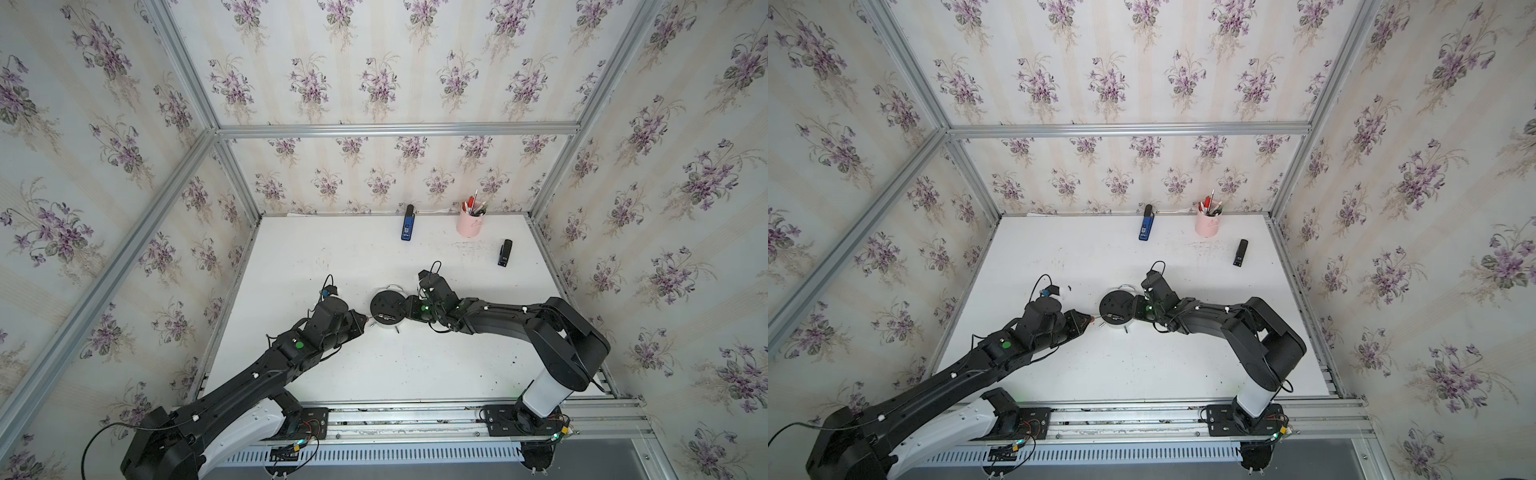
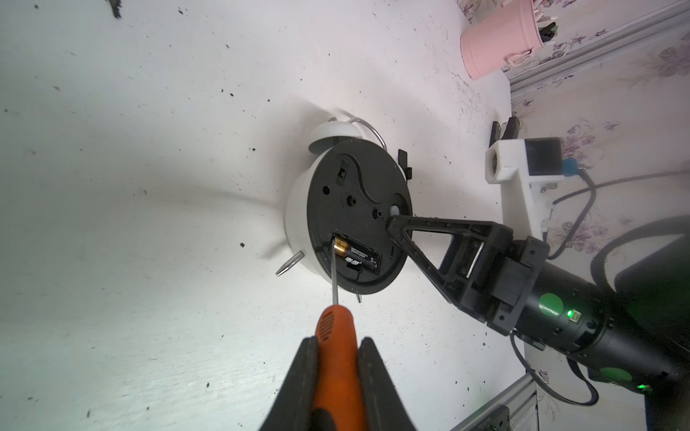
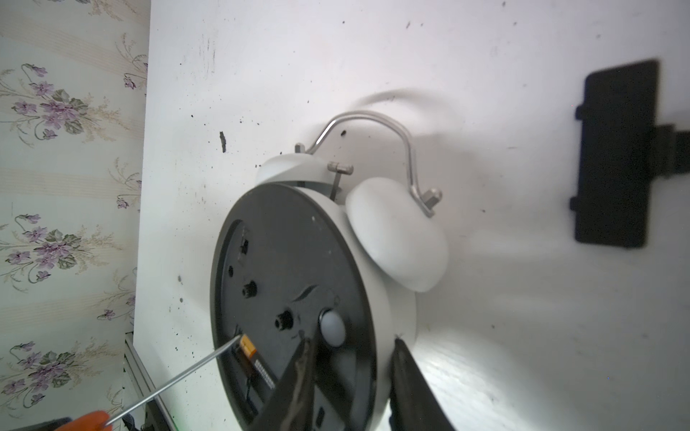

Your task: Remove the battery from the alarm

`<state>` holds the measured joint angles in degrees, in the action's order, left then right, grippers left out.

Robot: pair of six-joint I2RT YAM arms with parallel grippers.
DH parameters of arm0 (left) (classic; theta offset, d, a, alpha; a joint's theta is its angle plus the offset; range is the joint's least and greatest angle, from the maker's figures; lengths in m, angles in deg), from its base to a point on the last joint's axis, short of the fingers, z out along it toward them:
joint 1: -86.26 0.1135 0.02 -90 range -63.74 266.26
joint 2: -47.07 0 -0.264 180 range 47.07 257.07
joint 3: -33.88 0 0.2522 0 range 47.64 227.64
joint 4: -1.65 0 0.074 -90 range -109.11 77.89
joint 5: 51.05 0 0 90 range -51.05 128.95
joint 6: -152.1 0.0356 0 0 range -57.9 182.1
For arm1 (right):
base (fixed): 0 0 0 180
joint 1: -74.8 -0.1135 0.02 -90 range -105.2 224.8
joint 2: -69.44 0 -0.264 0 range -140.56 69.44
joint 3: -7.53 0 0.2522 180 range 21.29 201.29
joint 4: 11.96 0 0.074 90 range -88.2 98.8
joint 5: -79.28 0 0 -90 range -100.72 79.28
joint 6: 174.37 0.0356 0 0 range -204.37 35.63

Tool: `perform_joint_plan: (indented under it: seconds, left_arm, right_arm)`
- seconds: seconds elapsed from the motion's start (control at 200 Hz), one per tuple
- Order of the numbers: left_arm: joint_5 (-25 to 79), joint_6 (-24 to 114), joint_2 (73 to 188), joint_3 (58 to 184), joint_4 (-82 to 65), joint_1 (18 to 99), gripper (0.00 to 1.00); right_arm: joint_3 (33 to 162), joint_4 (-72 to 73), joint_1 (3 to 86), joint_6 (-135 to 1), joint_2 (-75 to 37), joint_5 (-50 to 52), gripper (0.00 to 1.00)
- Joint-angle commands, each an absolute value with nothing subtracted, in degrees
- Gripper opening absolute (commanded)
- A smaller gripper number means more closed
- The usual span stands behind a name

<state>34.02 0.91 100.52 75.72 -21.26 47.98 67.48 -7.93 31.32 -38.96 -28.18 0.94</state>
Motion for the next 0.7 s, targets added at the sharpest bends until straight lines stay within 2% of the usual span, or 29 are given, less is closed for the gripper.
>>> perform_joint_plan:
  seconds: [0.0,0.34,0.694]
  left_arm:
    - [16.60,-0.55,100.36,73.12,-14.33,47.63,0.00]
    - [15.15,-3.04,94.42,68.02,-4.36,47.63,0.00]
    - [8.95,-4.61,94.01,63.70,12.69,47.59,0.00]
  right_arm:
    - [67.14,4.42,30.40,-42.15,-29.80,7.04,0.28]
    - [68.25,5.49,30.40,-42.57,-31.25,7.39,0.27]
    - [68.22,5.60,30.41,-42.76,-32.06,7.54,0.26]
